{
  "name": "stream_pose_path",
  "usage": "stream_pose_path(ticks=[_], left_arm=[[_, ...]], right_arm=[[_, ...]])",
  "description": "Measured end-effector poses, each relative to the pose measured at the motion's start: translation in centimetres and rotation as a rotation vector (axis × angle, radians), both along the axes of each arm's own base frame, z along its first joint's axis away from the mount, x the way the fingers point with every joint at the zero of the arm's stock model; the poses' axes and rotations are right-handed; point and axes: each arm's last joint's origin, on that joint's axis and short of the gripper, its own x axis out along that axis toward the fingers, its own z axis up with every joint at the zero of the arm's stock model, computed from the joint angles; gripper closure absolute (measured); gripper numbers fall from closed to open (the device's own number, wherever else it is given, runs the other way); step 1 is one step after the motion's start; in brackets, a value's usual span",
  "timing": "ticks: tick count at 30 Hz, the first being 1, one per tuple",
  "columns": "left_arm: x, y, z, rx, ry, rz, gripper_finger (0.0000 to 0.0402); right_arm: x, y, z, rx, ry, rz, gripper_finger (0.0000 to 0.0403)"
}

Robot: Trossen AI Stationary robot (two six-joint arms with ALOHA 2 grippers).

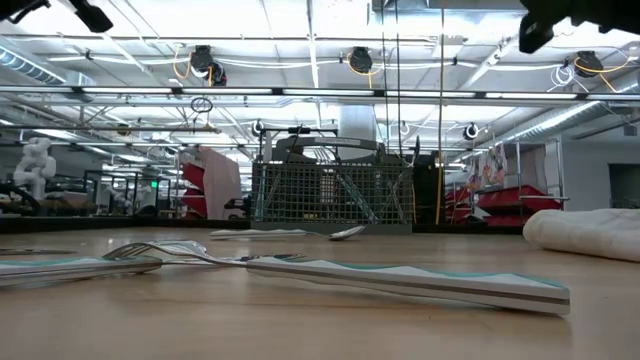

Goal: Sort silverware
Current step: Return to Home Position

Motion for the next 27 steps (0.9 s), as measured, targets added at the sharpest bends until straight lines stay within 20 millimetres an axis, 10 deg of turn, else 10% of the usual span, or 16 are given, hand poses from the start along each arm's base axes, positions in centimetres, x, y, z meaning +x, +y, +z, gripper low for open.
stream_pose_path(ticks=[10, 27], left_arm=[[0.5, 0.3, -0.7, -0.039, 0.140, 0.182, 0.0249], [2.0, -0.1, -1.9, 0.092, 0.364, 0.271, 0.0249]], right_arm=[[-1.0, 0.2, -4.2, 0.111, -0.071, -0.147, 0.0273], [-1.1, 0.4, -5.3, 0.182, 0.013, -0.093, 0.0273]])
